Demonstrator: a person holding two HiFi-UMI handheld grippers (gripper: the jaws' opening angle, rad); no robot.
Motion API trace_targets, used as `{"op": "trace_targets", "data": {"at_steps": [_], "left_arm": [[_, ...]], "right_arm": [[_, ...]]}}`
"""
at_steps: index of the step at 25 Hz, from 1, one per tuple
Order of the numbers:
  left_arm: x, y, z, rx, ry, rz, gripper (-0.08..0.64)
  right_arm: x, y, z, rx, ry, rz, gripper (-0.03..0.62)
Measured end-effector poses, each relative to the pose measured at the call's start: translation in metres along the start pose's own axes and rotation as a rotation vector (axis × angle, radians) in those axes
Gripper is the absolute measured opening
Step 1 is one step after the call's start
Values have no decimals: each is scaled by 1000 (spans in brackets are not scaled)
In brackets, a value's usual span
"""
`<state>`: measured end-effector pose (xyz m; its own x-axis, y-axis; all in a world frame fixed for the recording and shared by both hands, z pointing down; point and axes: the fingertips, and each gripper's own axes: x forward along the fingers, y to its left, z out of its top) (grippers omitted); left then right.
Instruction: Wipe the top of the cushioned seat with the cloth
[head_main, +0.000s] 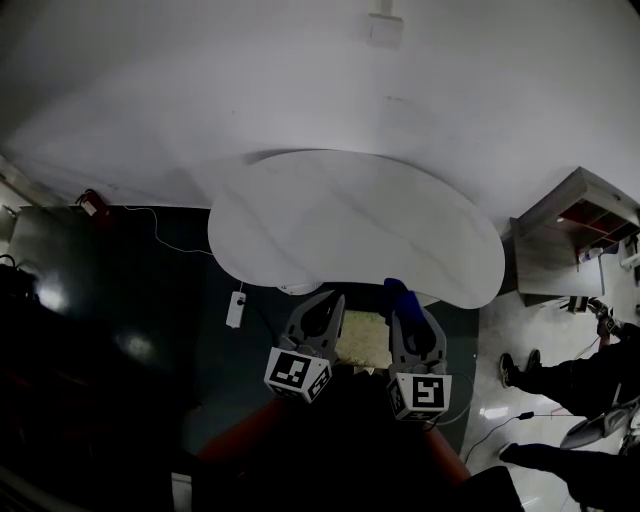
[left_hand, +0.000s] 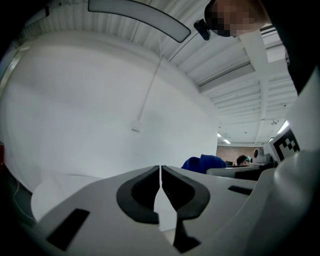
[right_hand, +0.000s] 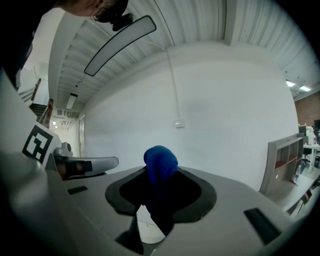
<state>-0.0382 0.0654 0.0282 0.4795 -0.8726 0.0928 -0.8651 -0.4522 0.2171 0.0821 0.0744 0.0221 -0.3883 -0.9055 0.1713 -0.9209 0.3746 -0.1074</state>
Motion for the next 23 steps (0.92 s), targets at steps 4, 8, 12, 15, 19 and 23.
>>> {"op": "trace_targets", "data": {"at_steps": [4, 8, 12, 15, 19, 23], "left_arm": [[-1, -5, 3, -1, -31, -19, 23], [-3, -5, 7, 20, -49, -29, 23], [-11, -7, -1, 4, -27, -30, 23], [-18, -8, -7, 7, -14, -23, 23], [-23, -1, -6, -5, -24, 2, 23], [-23, 10, -8, -26, -33, 26, 23]], "right_arm": [[-2, 2, -1, -2, -11, -7, 147], [-4, 4, 4, 10, -16, -11, 147], [-7, 8, 5, -1, -34, -11, 147], [-9, 15, 7, -11, -41, -4, 146], [-11, 20, 3, -20, -38, -1, 141], [-9, 22, 1, 7, -55, 2, 138]]}}
